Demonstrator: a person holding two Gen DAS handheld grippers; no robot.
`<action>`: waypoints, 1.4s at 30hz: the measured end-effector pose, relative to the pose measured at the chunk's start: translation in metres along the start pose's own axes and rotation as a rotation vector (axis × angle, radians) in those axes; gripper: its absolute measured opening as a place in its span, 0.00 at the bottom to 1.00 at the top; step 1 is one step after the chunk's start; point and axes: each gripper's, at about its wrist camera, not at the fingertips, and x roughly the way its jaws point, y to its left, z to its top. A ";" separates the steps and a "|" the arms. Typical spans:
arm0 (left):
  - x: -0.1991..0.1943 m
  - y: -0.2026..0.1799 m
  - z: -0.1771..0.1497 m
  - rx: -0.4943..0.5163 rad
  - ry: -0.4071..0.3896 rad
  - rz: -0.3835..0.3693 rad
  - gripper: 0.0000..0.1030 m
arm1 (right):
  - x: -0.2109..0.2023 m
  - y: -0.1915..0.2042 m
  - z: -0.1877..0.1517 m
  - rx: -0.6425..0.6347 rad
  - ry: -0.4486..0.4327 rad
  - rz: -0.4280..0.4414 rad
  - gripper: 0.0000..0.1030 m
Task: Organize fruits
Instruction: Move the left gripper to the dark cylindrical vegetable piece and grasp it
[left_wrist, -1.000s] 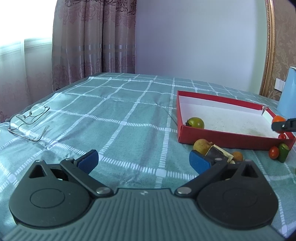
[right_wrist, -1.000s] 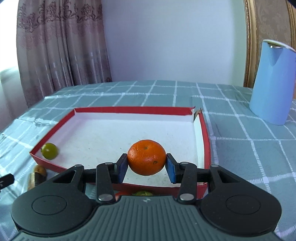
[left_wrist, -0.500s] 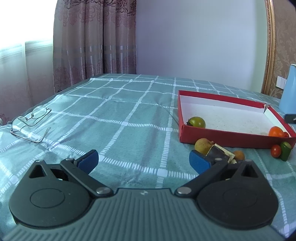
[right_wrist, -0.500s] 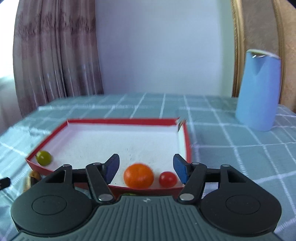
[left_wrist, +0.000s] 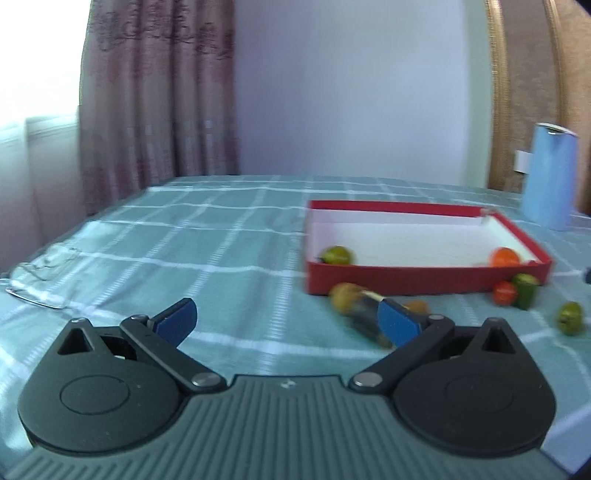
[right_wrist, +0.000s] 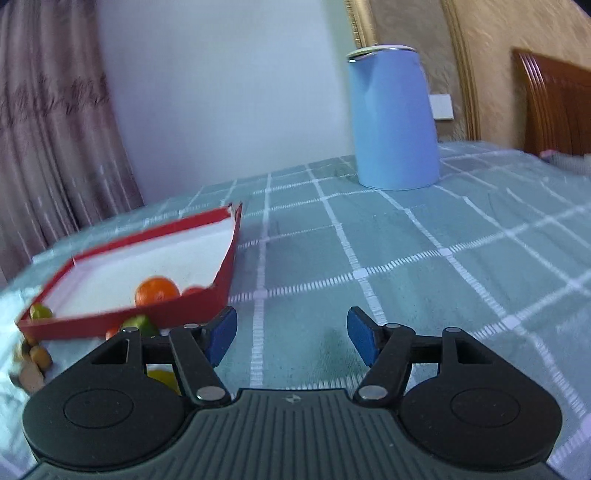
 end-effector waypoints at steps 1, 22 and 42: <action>-0.001 -0.006 0.000 0.009 0.005 -0.010 1.00 | -0.001 -0.002 -0.002 0.007 0.000 0.007 0.64; 0.008 -0.062 -0.007 0.114 0.070 -0.079 0.86 | 0.000 -0.019 -0.005 0.115 0.016 0.072 0.64; 0.018 -0.062 -0.008 0.092 0.116 -0.149 0.40 | -0.001 -0.018 -0.005 0.113 0.015 0.072 0.64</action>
